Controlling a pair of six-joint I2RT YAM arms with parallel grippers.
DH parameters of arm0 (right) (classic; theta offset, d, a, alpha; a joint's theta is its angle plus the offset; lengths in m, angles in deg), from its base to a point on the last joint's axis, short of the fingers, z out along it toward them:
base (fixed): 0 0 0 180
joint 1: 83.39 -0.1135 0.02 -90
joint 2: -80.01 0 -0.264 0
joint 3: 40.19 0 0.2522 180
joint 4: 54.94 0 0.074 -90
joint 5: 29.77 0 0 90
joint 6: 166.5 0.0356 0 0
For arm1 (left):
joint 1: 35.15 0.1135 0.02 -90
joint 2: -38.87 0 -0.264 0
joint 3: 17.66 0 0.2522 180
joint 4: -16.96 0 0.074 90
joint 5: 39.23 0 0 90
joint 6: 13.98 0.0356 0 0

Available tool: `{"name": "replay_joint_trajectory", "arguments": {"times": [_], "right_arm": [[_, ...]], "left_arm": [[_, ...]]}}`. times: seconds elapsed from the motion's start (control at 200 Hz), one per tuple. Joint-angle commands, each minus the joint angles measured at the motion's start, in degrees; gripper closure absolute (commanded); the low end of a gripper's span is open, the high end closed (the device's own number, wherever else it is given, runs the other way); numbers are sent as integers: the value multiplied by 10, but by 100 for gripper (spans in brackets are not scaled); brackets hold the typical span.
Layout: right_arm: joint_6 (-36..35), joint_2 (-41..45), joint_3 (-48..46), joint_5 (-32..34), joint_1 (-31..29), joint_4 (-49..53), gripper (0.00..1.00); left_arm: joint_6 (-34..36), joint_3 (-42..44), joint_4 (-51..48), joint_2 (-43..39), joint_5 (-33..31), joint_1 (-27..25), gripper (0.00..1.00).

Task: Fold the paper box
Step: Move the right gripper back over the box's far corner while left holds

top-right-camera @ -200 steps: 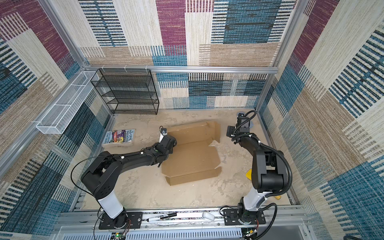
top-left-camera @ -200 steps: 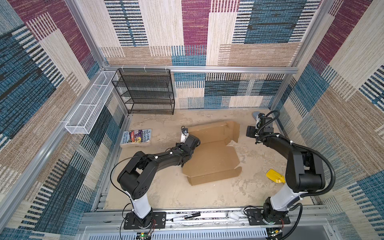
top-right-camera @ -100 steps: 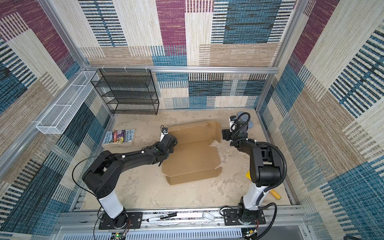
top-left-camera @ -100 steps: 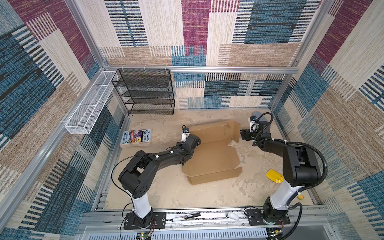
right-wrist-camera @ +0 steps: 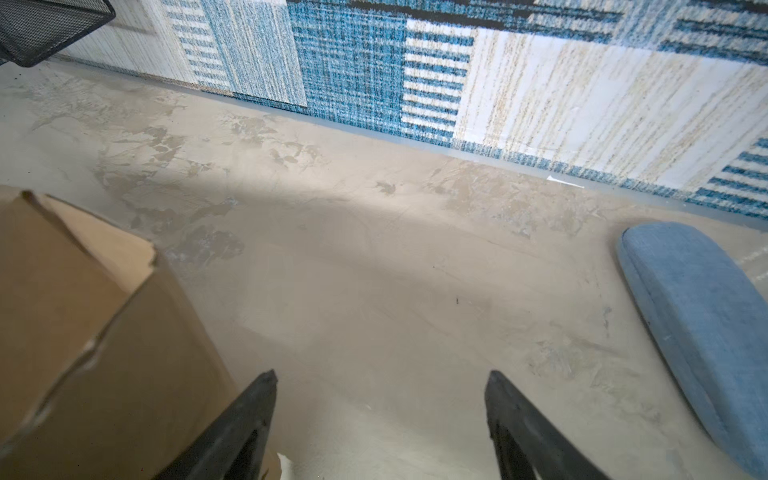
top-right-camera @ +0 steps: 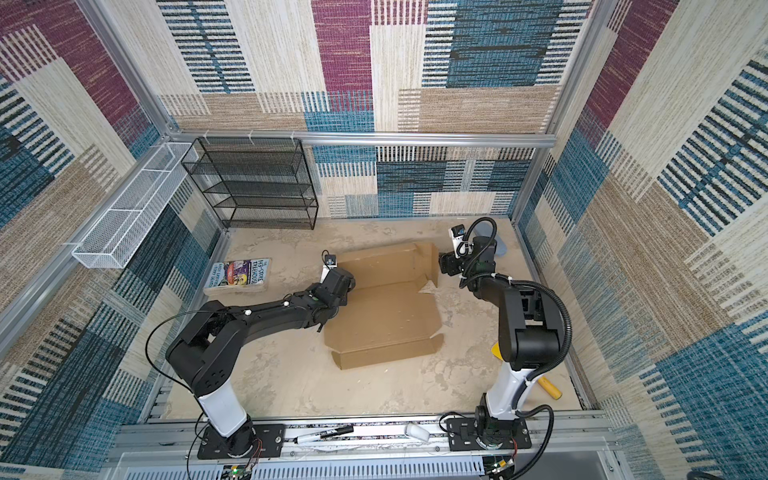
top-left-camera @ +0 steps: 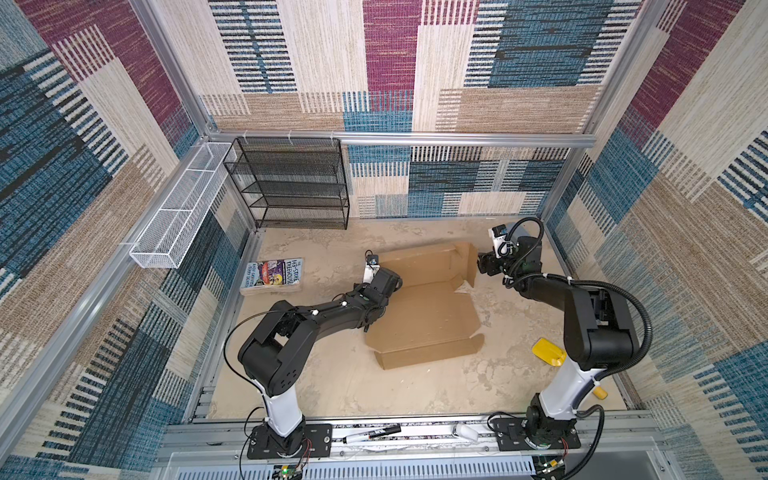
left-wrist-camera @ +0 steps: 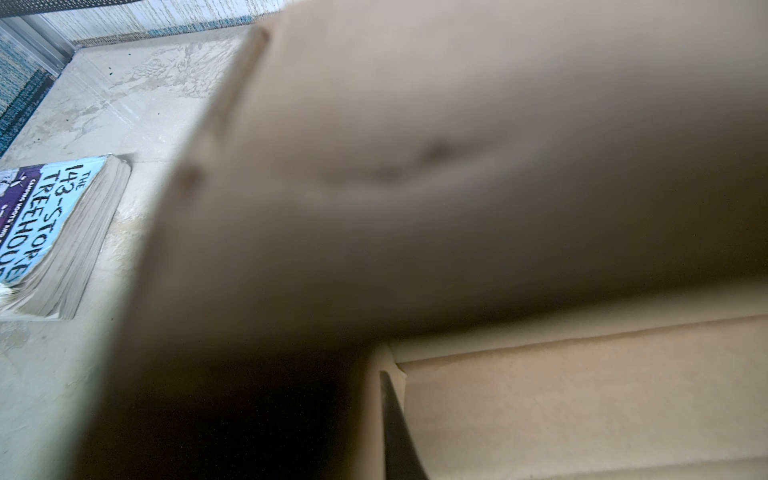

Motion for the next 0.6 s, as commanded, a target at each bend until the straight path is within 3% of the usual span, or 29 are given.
{"name": "replay_joint_trajectory", "arguments": {"times": [0.0, 0.596], "right_arm": [[-10, -1, 3, -22, -1, 5, 20], [-26, 17, 1, -10, -39, 35, 21]], "left_arm": [[18, 3, -27, 4, 23, 1, 100], [17, -5, -28, 12, 30, 1, 100]]}}
